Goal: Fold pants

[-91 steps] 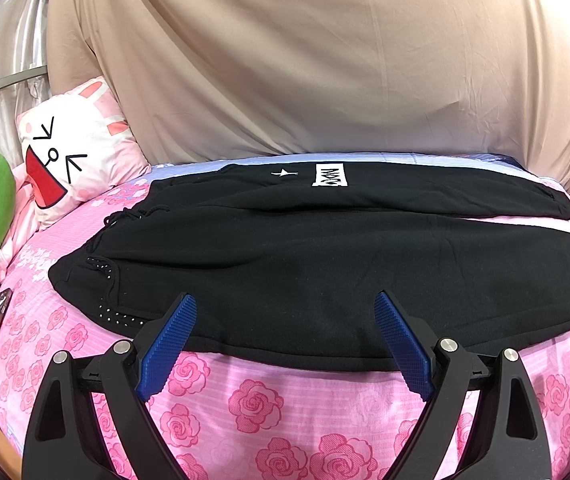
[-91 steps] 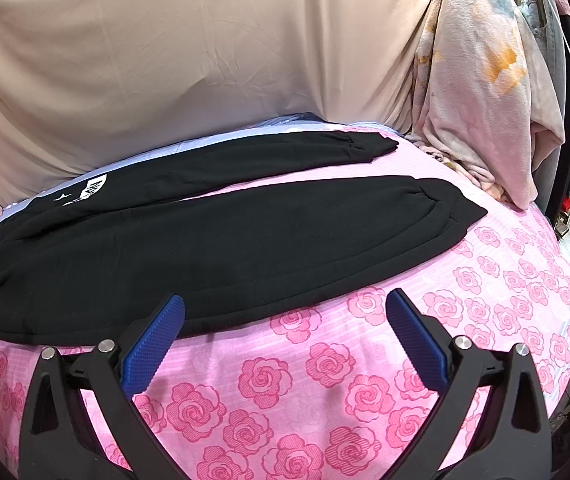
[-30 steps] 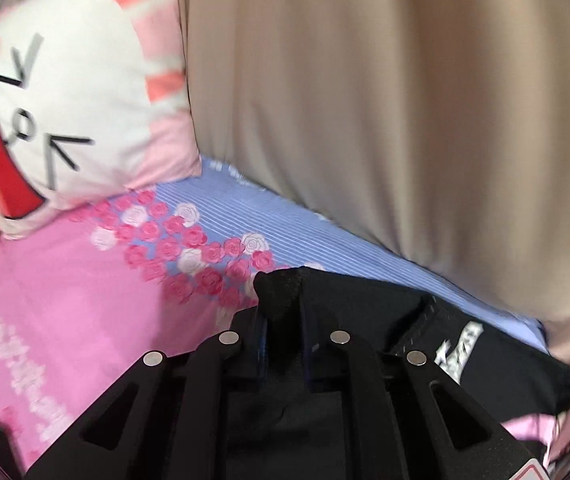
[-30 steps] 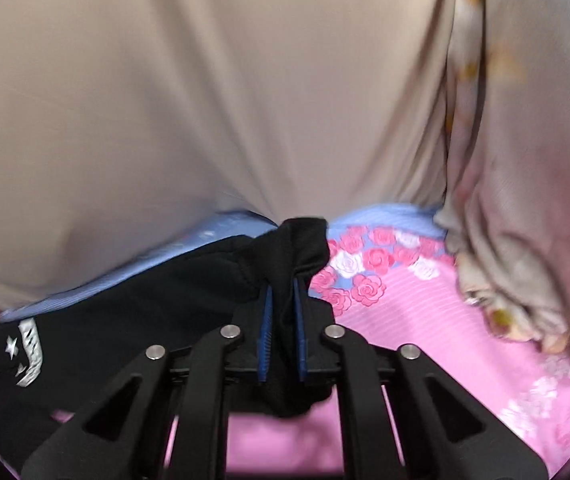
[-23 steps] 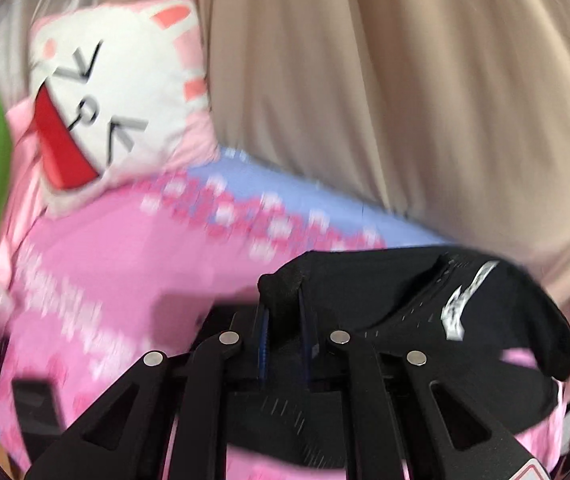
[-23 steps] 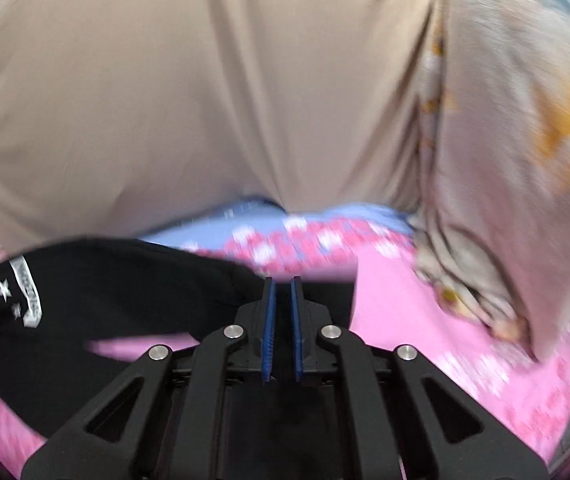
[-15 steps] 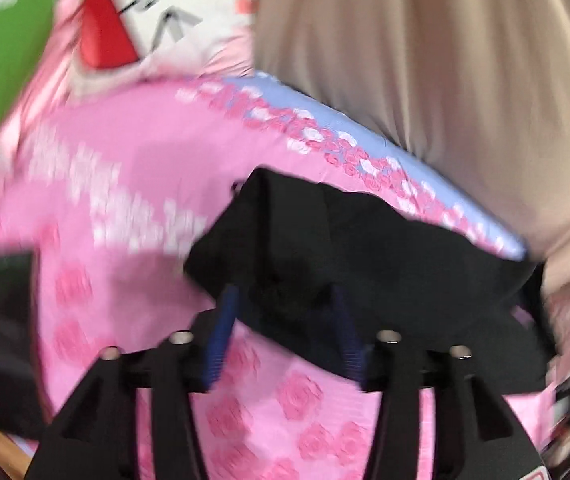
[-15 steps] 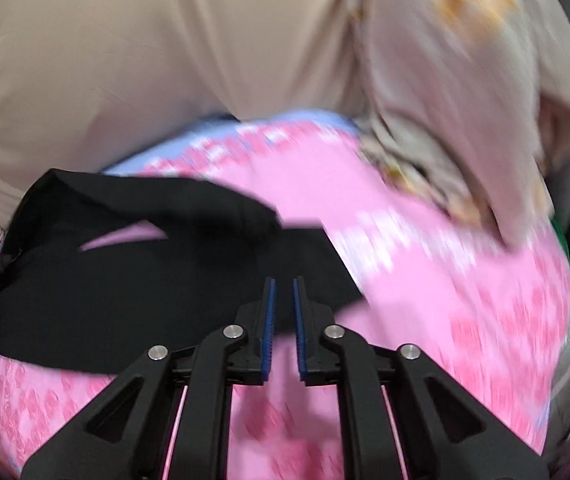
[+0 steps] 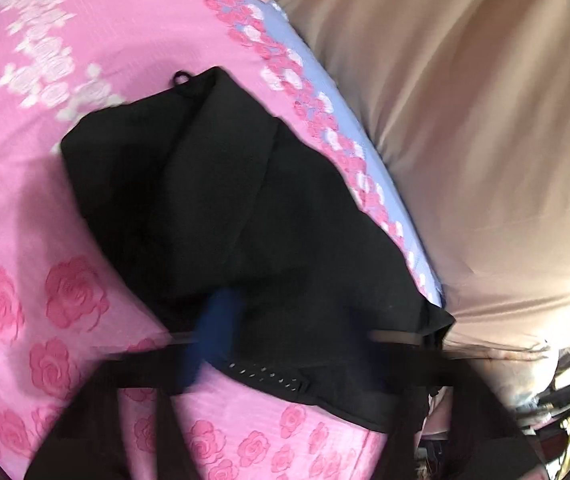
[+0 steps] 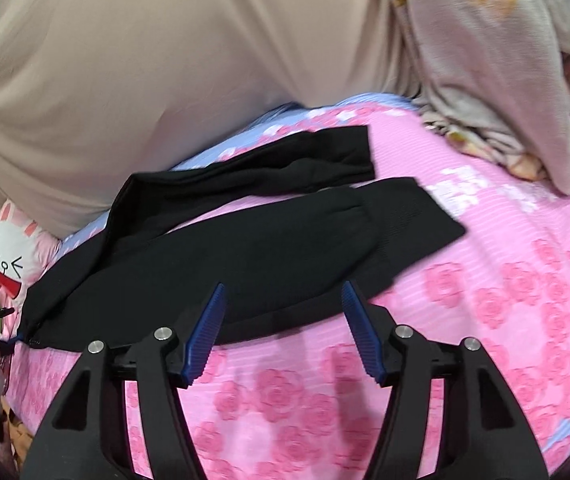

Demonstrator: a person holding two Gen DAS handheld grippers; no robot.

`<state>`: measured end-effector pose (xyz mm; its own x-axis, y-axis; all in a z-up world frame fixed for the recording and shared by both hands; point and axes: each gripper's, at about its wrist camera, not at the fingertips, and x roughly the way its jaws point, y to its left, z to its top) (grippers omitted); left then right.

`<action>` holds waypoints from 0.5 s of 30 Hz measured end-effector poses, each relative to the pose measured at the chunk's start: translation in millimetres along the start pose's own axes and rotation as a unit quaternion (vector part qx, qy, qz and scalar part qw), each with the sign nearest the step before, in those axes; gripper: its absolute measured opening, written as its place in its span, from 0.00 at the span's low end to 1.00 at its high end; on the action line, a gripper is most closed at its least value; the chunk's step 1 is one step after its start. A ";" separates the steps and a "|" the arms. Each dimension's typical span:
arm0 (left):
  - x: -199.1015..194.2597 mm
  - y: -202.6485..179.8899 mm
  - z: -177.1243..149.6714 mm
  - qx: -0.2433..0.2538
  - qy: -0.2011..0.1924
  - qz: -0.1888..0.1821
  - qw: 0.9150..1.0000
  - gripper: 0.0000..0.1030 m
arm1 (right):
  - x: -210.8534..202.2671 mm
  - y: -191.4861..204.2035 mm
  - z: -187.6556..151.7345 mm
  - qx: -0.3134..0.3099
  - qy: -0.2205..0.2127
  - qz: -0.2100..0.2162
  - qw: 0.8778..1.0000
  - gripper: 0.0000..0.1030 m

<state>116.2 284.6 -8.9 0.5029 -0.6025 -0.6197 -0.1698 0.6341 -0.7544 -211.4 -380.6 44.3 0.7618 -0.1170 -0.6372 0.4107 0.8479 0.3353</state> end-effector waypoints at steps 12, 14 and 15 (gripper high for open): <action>-29.3 8.4 -1.5 0.002 0.006 0.023 1.000 0.07 | 107.6 58.7 86.5 0.096 0.064 0.115 0.987 0.64; -18.2 9.6 -8.2 -0.013 0.015 0.012 1.000 0.53 | 132.5 85.0 89.0 0.085 0.089 0.143 0.982 0.65; -11.4 12.5 -9.1 -0.029 0.017 0.002 0.999 0.58 | 145.1 94.5 89.6 0.087 0.102 0.153 0.979 0.69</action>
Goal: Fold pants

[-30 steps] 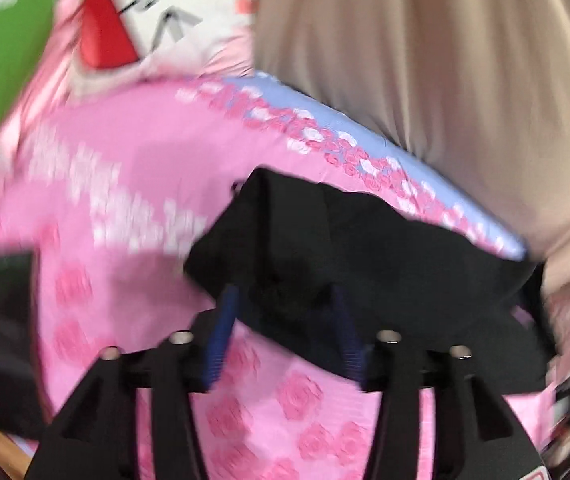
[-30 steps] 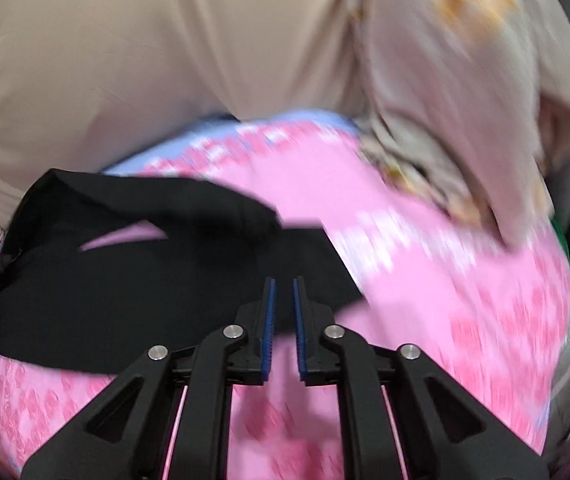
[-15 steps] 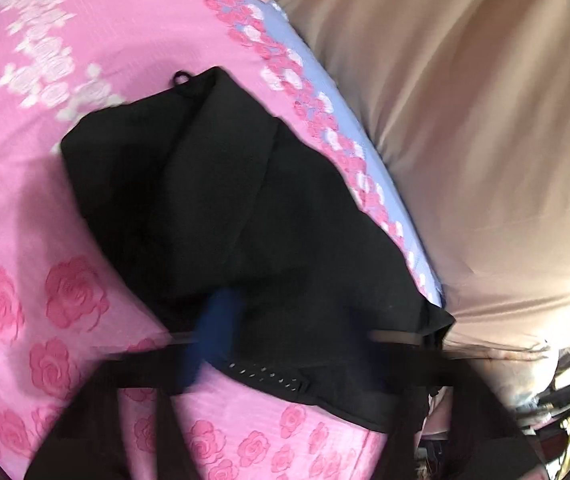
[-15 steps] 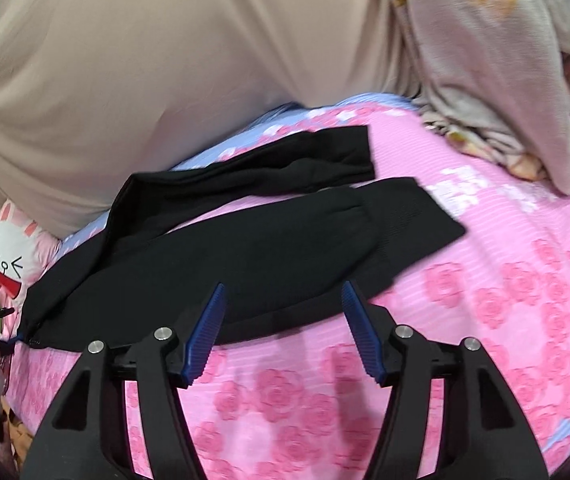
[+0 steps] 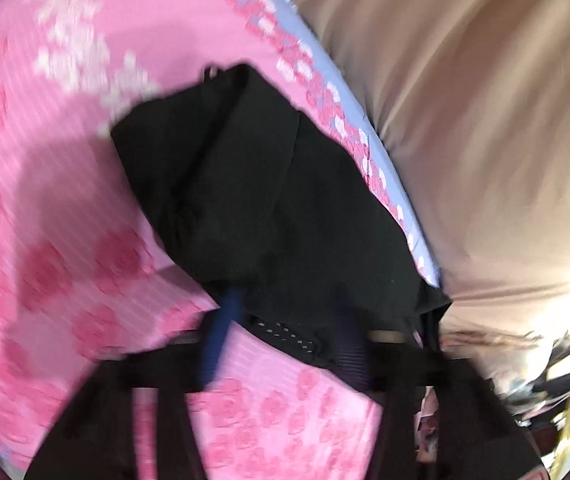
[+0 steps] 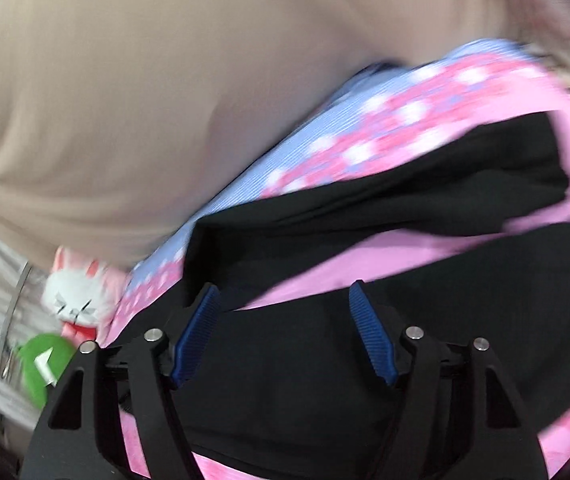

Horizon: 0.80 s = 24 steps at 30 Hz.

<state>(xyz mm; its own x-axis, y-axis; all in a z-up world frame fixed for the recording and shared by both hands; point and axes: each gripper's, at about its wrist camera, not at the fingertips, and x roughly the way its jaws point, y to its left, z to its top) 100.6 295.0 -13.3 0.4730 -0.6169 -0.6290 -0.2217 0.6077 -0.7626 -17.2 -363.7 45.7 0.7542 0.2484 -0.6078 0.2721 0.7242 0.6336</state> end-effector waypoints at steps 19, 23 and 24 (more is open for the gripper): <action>-56.1 -11.5 59.2 0.029 -0.075 0.051 0.995 0.00 | 15.4 70.8 3.3 -0.103 -0.063 0.041 0.992 0.00; -50.8 10.5 44.4 0.026 -0.039 0.062 0.997 0.04 | -6.9 29.2 -41.5 -0.114 -0.025 -0.066 0.991 0.03; -42.3 15.4 36.3 0.016 -0.026 0.041 0.999 0.11 | -8.6 19.2 -46.4 -0.104 -0.022 -0.079 0.991 0.03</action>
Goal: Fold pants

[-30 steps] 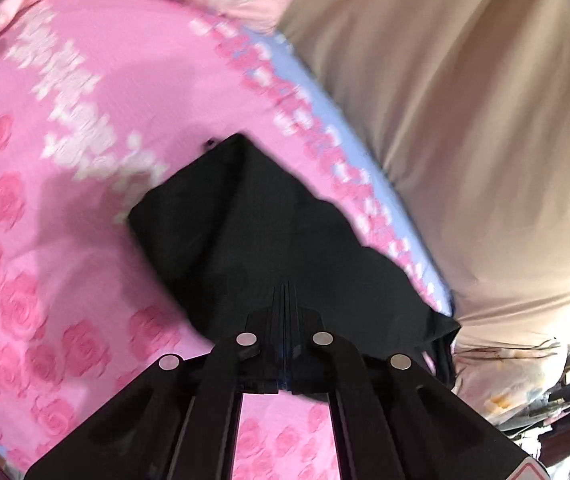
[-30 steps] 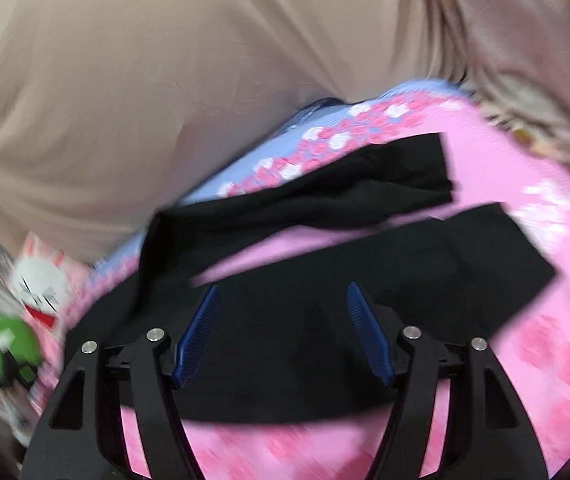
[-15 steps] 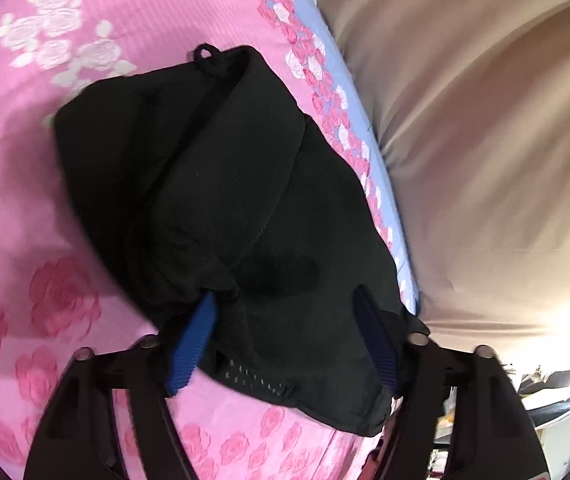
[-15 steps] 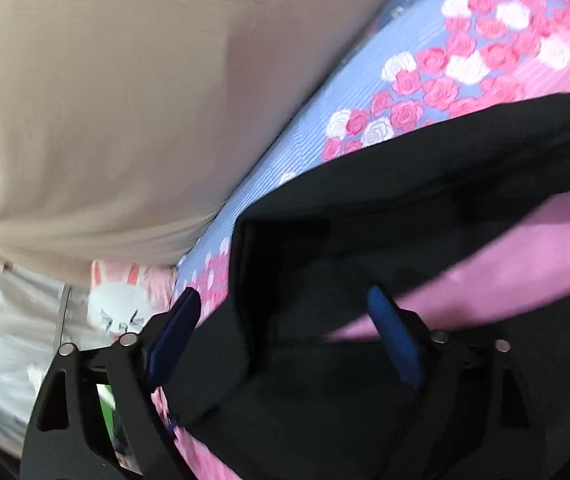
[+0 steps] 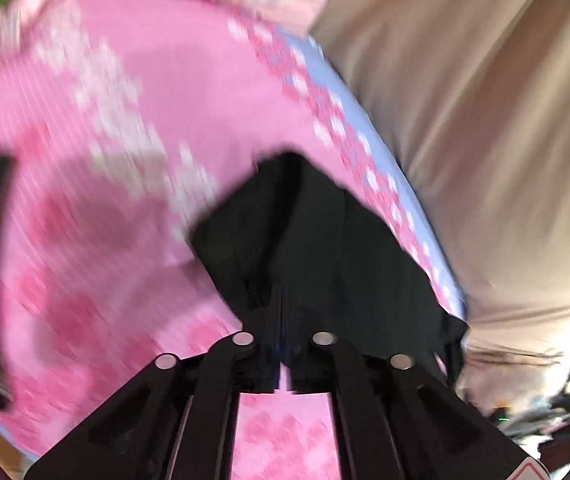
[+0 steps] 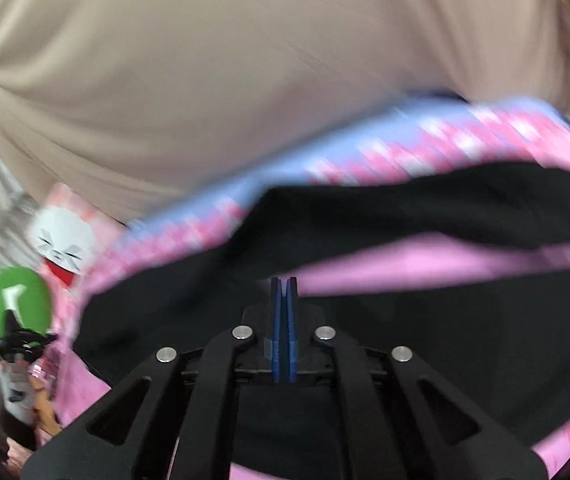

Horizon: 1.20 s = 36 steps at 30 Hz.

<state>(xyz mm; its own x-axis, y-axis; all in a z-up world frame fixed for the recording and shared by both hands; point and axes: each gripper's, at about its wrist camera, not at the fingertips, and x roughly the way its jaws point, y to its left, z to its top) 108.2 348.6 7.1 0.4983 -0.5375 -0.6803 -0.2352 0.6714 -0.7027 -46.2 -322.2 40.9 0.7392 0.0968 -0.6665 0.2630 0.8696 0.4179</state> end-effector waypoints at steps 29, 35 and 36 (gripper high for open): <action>6.5 -19.0 22.1 -0.025 0.048 -0.054 0.997 0.03 | 127.3 16.3 58.5 0.157 0.064 0.087 0.982 0.37; 3.5 -18.8 27.2 -0.002 0.035 -0.034 0.999 0.03 | 29.3 45.0 33.1 0.055 -0.037 0.120 0.991 0.04; -1.9 -14.2 26.7 0.006 0.029 -0.027 0.999 0.03 | 11.4 50.9 17.9 0.029 -0.042 0.119 0.992 0.04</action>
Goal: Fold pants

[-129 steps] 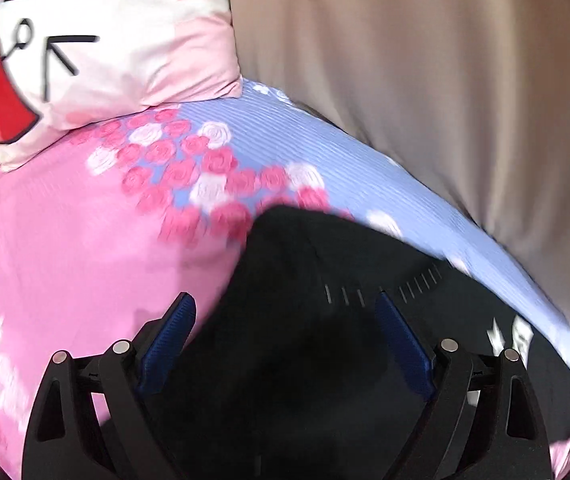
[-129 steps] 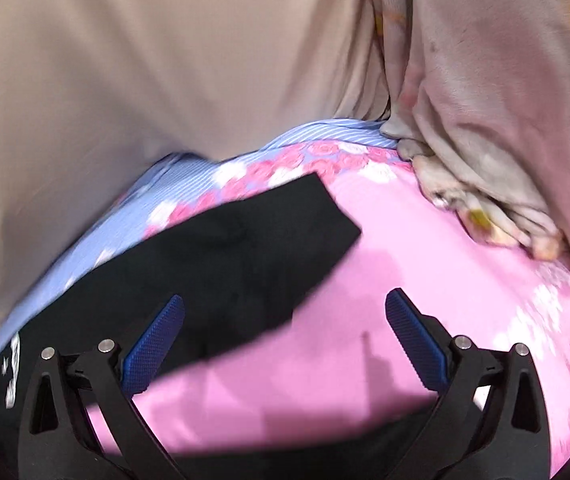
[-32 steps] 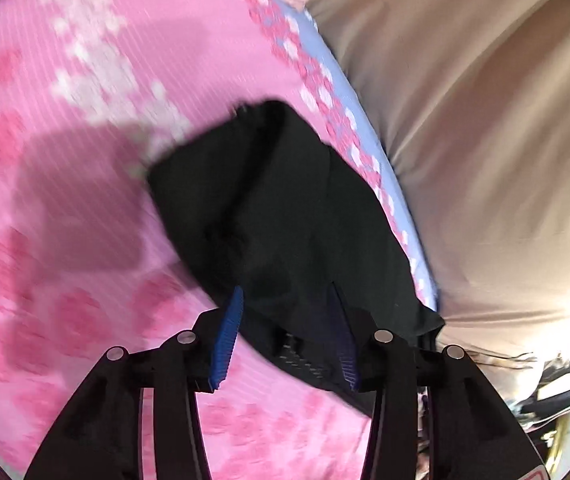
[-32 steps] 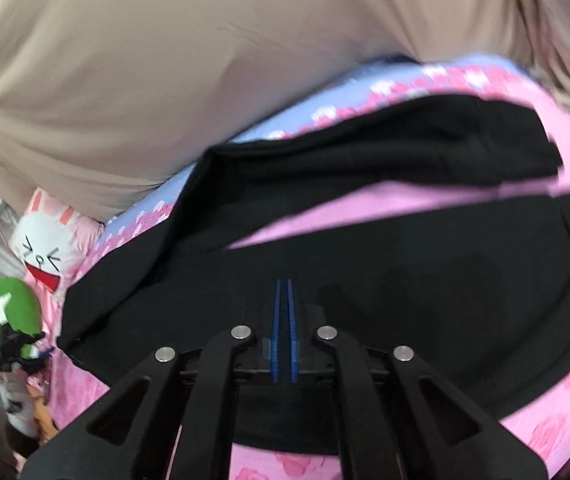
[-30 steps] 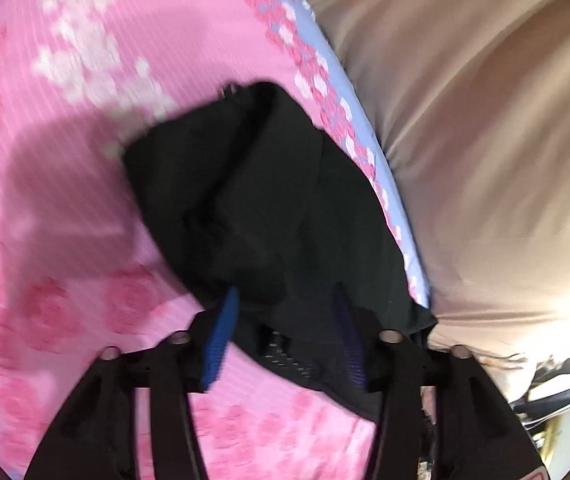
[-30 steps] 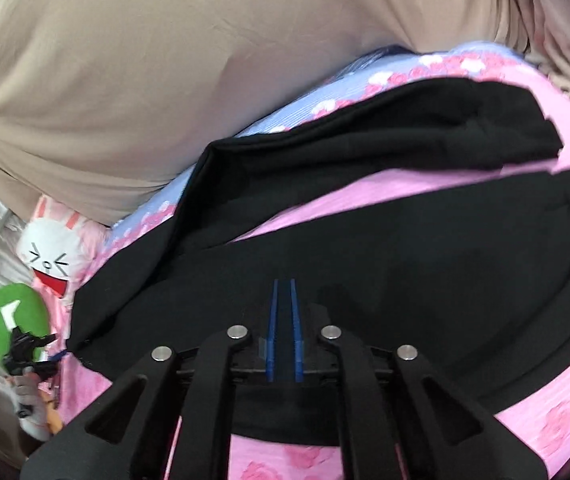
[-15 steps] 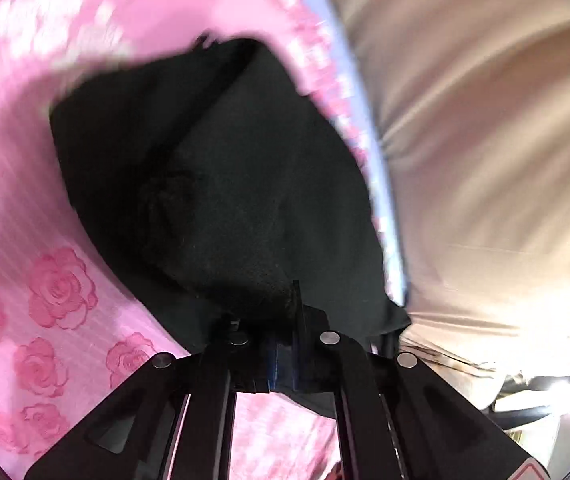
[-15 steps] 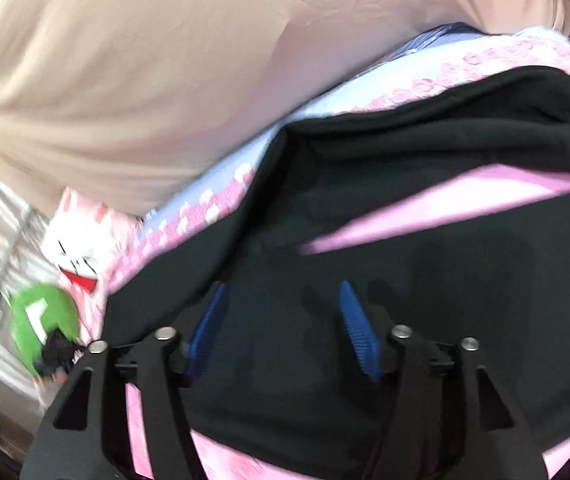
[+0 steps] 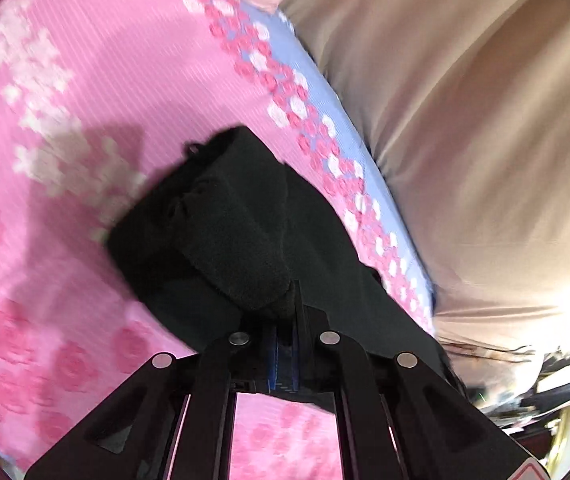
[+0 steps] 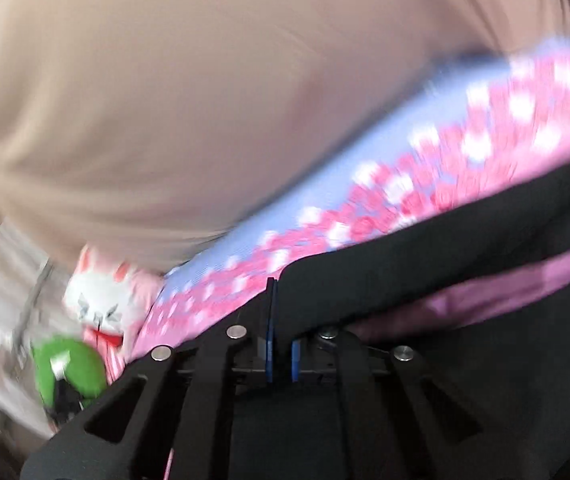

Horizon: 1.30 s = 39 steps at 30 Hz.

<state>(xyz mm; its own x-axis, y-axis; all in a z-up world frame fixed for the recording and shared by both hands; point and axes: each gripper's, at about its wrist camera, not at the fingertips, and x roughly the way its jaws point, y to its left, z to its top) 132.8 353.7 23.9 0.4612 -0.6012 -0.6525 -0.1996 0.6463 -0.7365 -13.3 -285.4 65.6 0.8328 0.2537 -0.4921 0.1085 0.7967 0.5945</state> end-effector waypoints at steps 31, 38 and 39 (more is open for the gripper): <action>18.7 -67.2 -72.7 0.135 -0.005 0.073 0.988 0.16 | -40.6 -160.0 6.0 0.180 -0.005 -0.126 0.976 0.35; 101.4 -62.3 -89.9 0.146 0.035 0.138 0.979 0.15 | -126.9 -110.0 -6.5 0.081 -0.089 -0.107 0.987 0.07; 99.2 -62.2 -90.6 0.148 0.035 0.135 0.979 0.15 | -125.1 -120.0 -17.2 0.088 -0.061 -0.126 0.986 0.08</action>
<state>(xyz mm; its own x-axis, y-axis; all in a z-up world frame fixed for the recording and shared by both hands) 112.7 211.3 -11.2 0.3643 -0.4134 -0.8345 -0.0416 0.8880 -0.4580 -139.9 -403.3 44.9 0.8252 -0.0160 -0.5646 0.4035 0.7162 0.5694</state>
